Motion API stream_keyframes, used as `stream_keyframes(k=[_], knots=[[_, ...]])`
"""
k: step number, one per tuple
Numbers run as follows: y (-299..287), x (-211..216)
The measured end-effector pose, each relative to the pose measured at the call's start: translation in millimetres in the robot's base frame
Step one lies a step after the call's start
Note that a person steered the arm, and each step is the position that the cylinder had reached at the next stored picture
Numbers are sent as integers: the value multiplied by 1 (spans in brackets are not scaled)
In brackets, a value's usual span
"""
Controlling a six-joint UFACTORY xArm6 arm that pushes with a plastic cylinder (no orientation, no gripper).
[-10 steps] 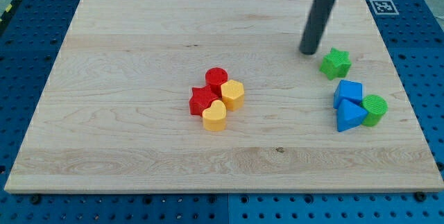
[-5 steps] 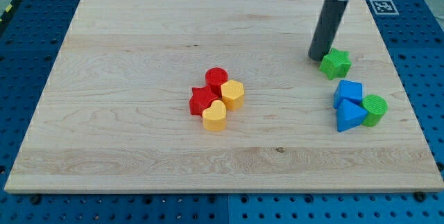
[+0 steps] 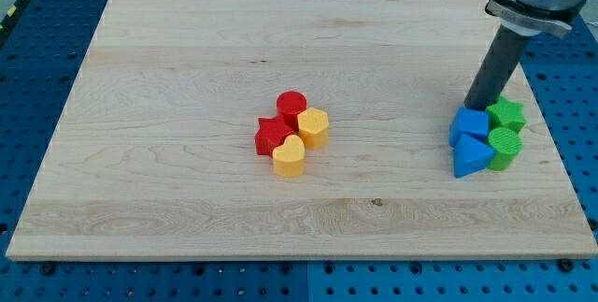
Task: Push the green star into the green circle
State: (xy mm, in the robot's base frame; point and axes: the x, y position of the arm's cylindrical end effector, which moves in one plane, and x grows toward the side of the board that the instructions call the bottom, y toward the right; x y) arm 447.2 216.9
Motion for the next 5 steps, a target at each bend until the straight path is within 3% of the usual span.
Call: stream_keyframes(k=[2,5], knots=[[20,-40],[33,3]])
